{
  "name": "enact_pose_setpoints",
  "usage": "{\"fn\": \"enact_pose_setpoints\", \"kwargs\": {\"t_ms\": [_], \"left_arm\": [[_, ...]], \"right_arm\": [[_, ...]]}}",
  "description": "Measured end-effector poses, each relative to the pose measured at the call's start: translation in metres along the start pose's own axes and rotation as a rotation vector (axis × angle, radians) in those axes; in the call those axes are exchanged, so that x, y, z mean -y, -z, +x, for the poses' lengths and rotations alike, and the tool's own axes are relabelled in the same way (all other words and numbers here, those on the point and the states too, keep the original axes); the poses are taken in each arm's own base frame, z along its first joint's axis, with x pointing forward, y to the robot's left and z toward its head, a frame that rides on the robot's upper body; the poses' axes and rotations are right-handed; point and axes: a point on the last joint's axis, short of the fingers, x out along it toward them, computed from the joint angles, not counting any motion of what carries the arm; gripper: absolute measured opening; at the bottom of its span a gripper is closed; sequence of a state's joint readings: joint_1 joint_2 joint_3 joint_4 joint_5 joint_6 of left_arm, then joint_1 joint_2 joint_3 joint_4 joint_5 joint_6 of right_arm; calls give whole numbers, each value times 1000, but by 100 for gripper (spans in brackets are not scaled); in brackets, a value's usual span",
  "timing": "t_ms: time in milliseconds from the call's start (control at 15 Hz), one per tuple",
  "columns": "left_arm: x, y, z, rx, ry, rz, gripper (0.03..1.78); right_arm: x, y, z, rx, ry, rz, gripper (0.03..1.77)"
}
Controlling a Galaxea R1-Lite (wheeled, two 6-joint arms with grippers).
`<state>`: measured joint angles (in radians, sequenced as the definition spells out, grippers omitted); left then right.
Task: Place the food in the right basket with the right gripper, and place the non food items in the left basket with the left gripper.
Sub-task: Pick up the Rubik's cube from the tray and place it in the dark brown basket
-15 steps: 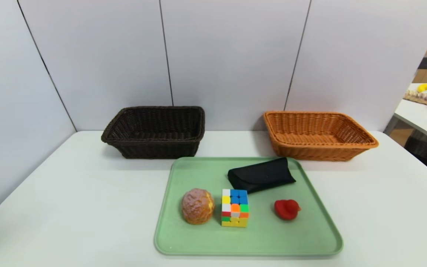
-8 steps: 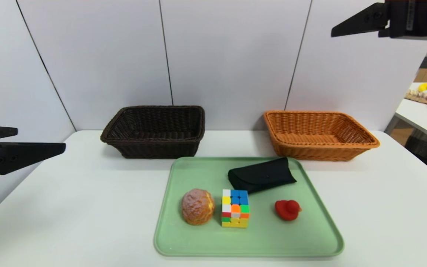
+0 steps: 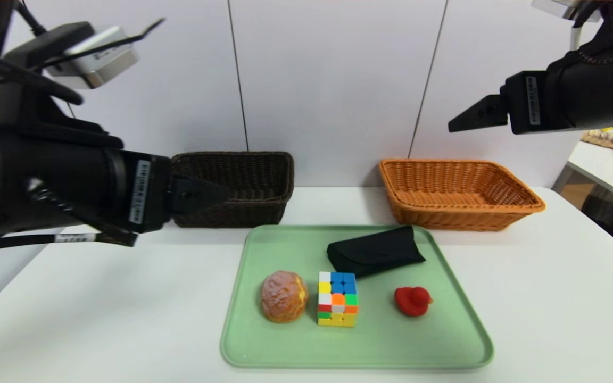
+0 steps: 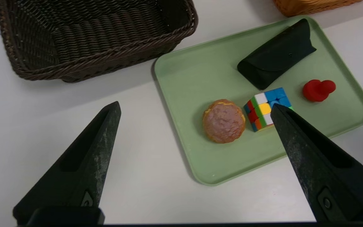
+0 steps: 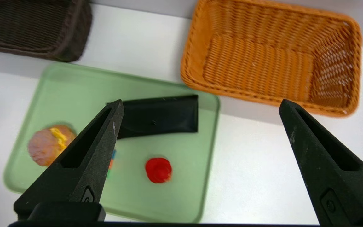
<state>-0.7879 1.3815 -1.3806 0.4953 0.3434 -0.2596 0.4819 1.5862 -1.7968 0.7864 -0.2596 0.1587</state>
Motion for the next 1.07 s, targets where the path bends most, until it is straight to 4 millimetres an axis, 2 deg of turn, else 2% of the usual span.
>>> {"fn": "enact_pose_setpoints", "kwargs": {"t_ms": [200, 533, 800, 1067], "left_arm": [[35, -3, 29, -66, 34, -19, 169], [87, -10, 46, -224, 76, -152, 169], [111, 5, 65, -448, 53, -143, 169], [128, 21, 92, -515, 14, -129, 169]], "right_arm": [[9, 7, -2, -52, 39, 15, 170], [22, 15, -8, -69, 93, 54, 170], [28, 30, -18, -92, 123, 72, 170], [33, 45, -30, -104, 130, 95, 170]]}}
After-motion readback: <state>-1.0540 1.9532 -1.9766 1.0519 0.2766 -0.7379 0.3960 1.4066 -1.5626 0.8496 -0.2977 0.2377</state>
